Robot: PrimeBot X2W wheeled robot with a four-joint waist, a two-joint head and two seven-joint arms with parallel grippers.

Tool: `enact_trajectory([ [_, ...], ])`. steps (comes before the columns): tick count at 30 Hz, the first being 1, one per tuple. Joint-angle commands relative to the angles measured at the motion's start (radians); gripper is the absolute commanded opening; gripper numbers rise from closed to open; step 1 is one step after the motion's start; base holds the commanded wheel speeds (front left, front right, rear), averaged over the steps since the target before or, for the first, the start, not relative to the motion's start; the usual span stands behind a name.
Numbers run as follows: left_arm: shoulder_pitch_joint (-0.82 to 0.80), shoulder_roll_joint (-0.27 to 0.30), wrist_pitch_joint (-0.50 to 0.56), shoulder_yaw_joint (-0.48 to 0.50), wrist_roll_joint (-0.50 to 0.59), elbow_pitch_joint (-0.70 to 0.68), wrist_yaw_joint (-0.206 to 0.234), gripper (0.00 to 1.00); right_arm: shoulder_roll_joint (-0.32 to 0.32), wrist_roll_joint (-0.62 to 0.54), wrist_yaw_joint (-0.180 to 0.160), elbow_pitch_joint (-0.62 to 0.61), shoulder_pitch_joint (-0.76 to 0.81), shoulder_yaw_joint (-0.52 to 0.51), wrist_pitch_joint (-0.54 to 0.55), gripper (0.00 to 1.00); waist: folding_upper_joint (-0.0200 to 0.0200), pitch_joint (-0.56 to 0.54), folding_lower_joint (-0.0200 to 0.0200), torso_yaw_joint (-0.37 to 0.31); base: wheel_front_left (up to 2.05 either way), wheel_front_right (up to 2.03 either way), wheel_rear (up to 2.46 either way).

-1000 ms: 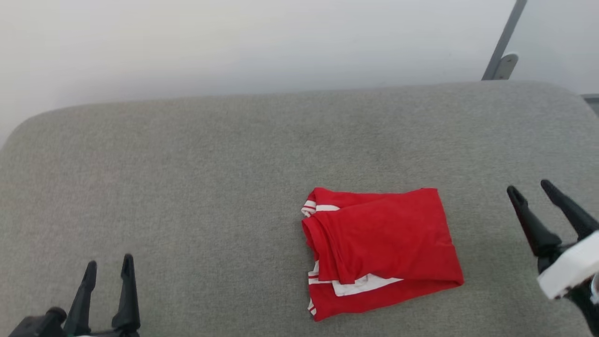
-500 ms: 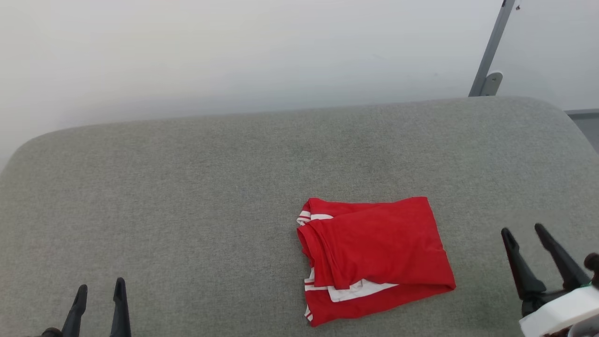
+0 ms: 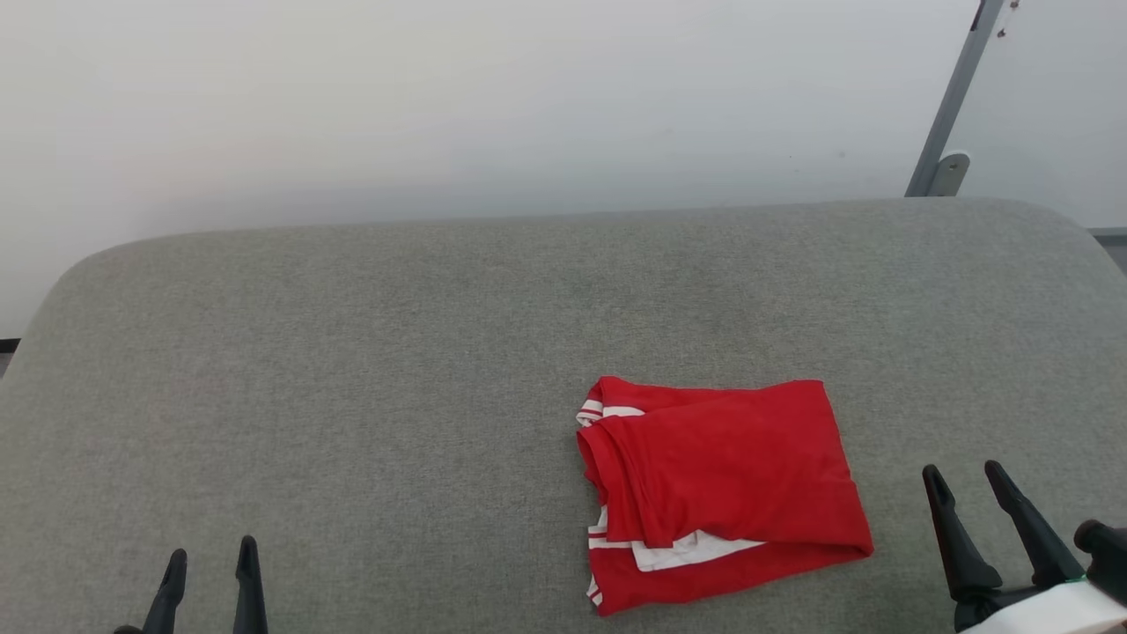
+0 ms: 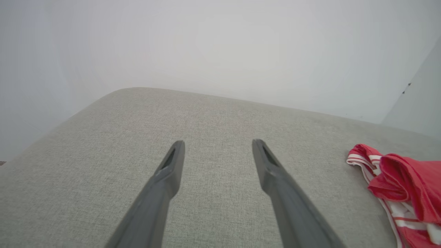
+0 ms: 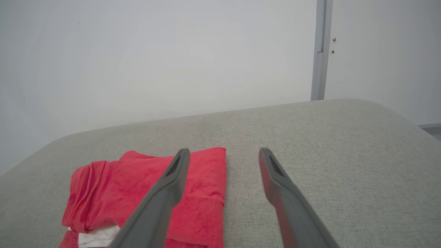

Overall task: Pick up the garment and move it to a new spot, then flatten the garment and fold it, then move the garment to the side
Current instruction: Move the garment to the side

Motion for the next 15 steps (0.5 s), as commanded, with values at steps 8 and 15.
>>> enact_trajectory([
  [8, -0.018, -0.019, -0.005, -0.022, 0.015, -0.003, -0.003, 1.0, 0.033, -0.029, 0.0, -0.02, 0.028, -0.023, -0.004, 1.0, -0.0001, 0.001, 0.0, 0.014, 0.0, 0.0, 0.0],
  [15, -0.023, -0.024, -0.005, -0.032, 0.008, -0.002, -0.004, 1.0, 0.037, -0.032, 0.0, -0.027, 0.036, -0.028, -0.004, 1.0, -0.0001, 0.005, 0.0, 0.021, 0.0, 0.0, 0.0],
])
